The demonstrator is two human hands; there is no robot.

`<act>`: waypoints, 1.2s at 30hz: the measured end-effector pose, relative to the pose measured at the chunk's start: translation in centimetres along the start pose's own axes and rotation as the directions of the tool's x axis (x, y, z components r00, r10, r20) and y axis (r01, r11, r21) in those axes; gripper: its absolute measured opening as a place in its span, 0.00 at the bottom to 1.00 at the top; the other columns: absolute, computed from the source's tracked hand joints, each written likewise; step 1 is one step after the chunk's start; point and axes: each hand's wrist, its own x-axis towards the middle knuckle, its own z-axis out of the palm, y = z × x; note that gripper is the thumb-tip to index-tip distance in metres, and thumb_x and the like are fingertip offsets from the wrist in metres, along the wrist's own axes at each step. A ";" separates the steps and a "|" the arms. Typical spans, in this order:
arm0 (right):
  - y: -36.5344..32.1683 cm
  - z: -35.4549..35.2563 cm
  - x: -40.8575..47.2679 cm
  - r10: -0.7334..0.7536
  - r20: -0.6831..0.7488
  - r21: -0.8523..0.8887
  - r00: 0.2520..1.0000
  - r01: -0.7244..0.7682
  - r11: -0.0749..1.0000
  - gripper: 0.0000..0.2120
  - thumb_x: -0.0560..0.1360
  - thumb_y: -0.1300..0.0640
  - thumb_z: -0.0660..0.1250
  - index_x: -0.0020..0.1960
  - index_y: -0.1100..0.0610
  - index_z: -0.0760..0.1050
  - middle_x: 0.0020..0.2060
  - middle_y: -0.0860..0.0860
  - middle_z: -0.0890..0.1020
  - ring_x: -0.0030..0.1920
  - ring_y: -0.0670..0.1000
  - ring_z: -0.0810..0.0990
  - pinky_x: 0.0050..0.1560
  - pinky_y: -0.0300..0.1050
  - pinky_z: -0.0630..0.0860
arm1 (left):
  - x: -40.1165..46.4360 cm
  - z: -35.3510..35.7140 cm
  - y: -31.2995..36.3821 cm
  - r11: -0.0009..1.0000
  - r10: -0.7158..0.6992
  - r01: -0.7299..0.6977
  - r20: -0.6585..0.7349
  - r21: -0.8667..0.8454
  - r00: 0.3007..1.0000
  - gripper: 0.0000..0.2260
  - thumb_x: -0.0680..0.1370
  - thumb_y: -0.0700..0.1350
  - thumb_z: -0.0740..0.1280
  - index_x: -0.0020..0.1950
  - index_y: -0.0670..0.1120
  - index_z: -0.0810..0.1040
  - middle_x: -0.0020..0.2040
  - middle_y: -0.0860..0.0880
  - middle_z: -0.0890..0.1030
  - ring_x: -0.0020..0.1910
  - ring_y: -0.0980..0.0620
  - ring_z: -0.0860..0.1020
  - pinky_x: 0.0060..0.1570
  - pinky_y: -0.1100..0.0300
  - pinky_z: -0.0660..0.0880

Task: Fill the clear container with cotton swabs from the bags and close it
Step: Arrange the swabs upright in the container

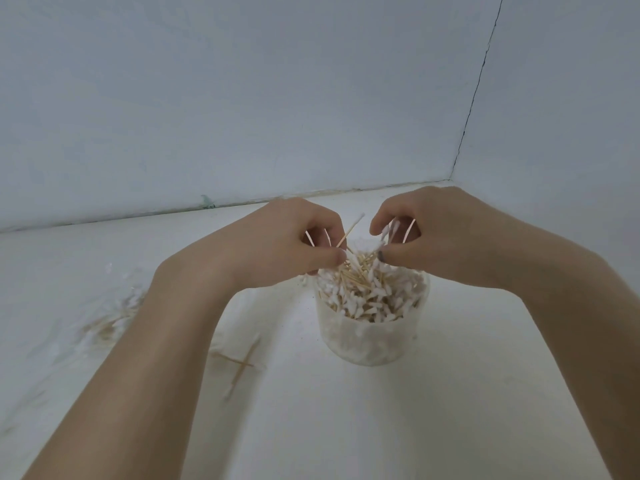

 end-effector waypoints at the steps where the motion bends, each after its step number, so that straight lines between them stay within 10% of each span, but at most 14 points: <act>1: 0.0 -0.1 0.0 -0.006 -0.004 -0.006 1.000 0.006 1.000 0.09 0.73 0.55 0.71 0.52 0.45 0.80 0.44 0.43 0.81 0.43 0.43 0.80 0.40 0.37 0.76 | 0.0 0.0 0.0 1.000 0.000 0.001 0.004 -0.006 1.000 0.16 0.79 0.50 0.71 0.32 0.61 0.76 0.45 0.52 0.85 0.36 0.56 0.82 0.43 0.57 0.78; 9: -0.3 0.0 -0.2 -0.021 0.022 0.013 1.000 0.021 1.000 0.09 0.73 0.57 0.70 0.49 0.44 0.79 0.43 0.42 0.81 0.42 0.41 0.80 0.38 0.35 0.74 | 0.6 0.9 -0.1 0.993 -0.037 0.033 0.034 0.114 0.999 0.02 0.78 0.52 0.70 0.45 0.58 0.80 0.44 0.58 0.83 0.43 0.54 0.82 0.40 0.56 0.76; 30: -0.5 -0.3 -0.2 -0.049 0.059 0.121 0.997 0.041 0.992 0.07 0.72 0.41 0.70 0.46 0.42 0.80 0.39 0.40 0.84 0.36 0.38 0.82 0.40 0.41 0.79 | -0.5 -0.9 0.7 1.000 0.002 0.001 -0.120 0.026 0.993 0.06 0.81 0.46 0.69 0.44 0.52 0.80 0.35 0.57 0.83 0.35 0.58 0.84 0.33 0.73 0.71; 36: -0.4 0.8 0.3 -0.086 0.037 0.149 0.996 0.079 0.986 0.05 0.76 0.56 0.69 0.41 0.49 0.81 0.32 0.45 0.83 0.30 0.41 0.80 0.35 0.36 0.79 | -0.2 -0.4 0.4 1.000 -0.018 0.016 -0.103 -0.017 0.995 0.05 0.81 0.45 0.69 0.46 0.51 0.81 0.38 0.56 0.84 0.38 0.57 0.85 0.31 0.74 0.69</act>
